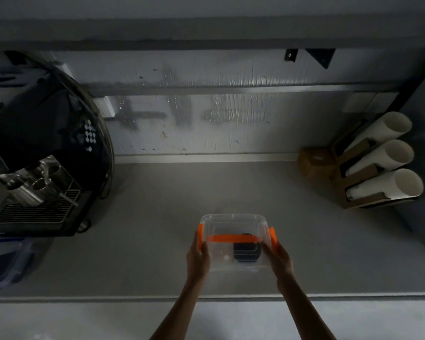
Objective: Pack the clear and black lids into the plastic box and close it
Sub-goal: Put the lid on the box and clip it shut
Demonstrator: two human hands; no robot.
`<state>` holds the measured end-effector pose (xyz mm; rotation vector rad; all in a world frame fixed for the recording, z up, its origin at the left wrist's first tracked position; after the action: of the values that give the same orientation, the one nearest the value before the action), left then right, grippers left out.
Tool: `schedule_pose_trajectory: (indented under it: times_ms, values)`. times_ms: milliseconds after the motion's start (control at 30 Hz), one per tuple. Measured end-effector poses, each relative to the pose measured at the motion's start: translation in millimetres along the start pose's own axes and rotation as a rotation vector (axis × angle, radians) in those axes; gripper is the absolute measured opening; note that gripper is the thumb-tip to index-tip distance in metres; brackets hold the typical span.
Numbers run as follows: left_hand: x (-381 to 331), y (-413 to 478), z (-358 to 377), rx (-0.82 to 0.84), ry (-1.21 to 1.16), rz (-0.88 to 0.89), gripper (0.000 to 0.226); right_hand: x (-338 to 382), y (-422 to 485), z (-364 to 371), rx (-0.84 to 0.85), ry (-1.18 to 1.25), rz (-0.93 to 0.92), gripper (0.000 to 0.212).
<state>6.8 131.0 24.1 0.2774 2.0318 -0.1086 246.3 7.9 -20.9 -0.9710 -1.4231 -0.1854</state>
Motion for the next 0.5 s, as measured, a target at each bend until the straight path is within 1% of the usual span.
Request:
schedule_pose_trajectory:
  times_ms: [67, 100, 167, 200, 400, 500]
  values:
    - [0, -1, 0, 0.002, -0.007, 0.002, 0.115, 11, -4, -3, -0.142, -0.195, -0.113, 0.03]
    - [0, -3, 1, 0.012, 0.0, -0.008, 0.102, 14, -7, -2, -0.176, -0.231, -0.159, 0.031]
    - [2, -3, 3, 0.023, 0.037, -0.02, 0.06, 15, -11, 1, -0.23, -0.265, -0.234, 0.033]
    - [2, -2, 3, 0.013, 0.052, -0.007, 0.05, 16, -14, 2, -0.249, -0.266, -0.252, 0.033]
    - [1, -1, 2, -0.003, 0.069, 0.037, 0.047, 13, -15, 6, -0.305, -0.275, -0.287, 0.034]
    - [4, -1, 5, -0.005, 0.071, 0.022, 0.047, 12, -19, 8, -0.325, -0.307, -0.292, 0.037]
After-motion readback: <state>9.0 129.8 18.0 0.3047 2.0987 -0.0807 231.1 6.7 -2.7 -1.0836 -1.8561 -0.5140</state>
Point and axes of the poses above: each hand's wrist, its own y-axis towards the middle knuckle, its own z-axis out of the palm, x = y × z, the point moved 8 cm from there along y, towards the middle knuckle, and after that the axes turned 6 degrees about z, right-handed, at the moved point
